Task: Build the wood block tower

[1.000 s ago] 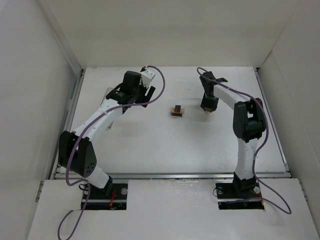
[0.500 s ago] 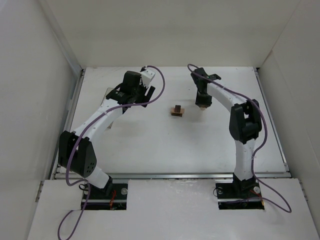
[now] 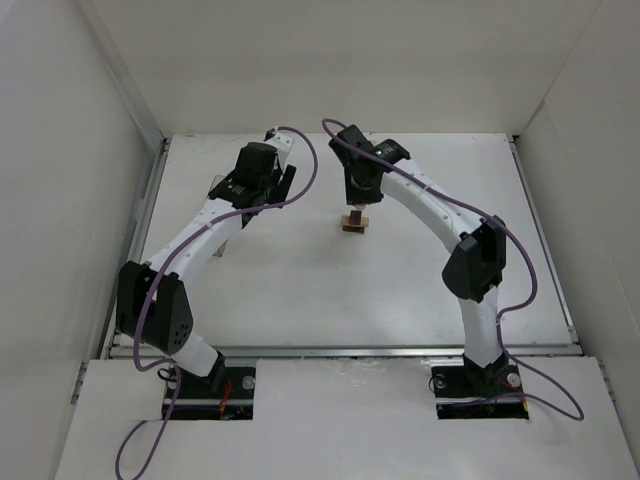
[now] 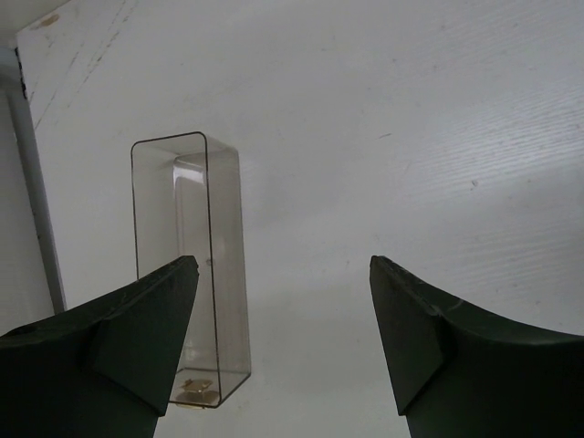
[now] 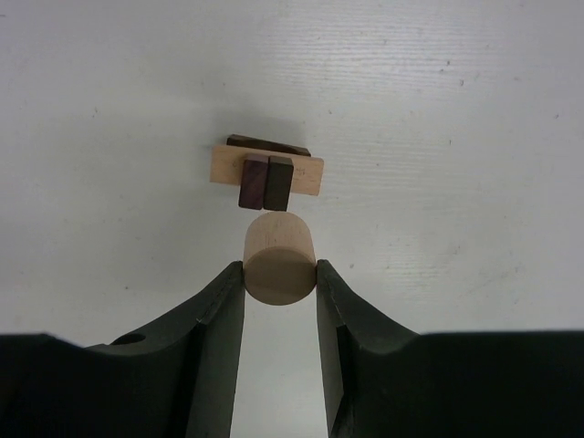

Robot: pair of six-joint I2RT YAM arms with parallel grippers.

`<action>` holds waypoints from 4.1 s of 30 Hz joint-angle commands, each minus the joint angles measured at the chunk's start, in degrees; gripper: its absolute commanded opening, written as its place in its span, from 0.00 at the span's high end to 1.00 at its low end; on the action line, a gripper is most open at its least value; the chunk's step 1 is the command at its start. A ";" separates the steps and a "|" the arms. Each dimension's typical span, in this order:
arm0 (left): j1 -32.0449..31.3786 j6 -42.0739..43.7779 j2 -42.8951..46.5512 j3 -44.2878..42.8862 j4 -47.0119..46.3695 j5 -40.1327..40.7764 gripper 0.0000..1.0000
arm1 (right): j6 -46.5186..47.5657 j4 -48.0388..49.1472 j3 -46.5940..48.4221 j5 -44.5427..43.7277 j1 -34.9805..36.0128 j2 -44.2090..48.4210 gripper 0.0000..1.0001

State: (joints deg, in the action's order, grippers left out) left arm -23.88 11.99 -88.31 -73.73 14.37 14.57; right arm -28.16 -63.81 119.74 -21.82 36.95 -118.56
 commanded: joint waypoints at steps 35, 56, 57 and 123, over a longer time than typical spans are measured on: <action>0.41 -1.79 3.23 1.49 -2.86 3.45 0.26 | 1.27 -0.70 6.56 7.15 -2.93 -8.52 0.99; 0.41 -1.79 3.23 1.49 -2.86 2.92 0.26 | 1.27 -0.70 6.03 7.67 -2.94 -10.11 0.99; 0.41 -1.79 3.23 1.49 -2.86 2.92 0.26 | 1.27 -0.70 6.03 7.67 -3.46 -10.11 0.99; 0.41 -1.27 3.23 2.02 -2.86 2.40 0.26 | 2.32 0.88 4.98 8.64 -3.46 -9.49 0.56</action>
State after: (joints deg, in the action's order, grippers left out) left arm -23.51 11.07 -87.96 -72.31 13.02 16.95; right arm -26.33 -64.51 125.03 -12.86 33.80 -129.05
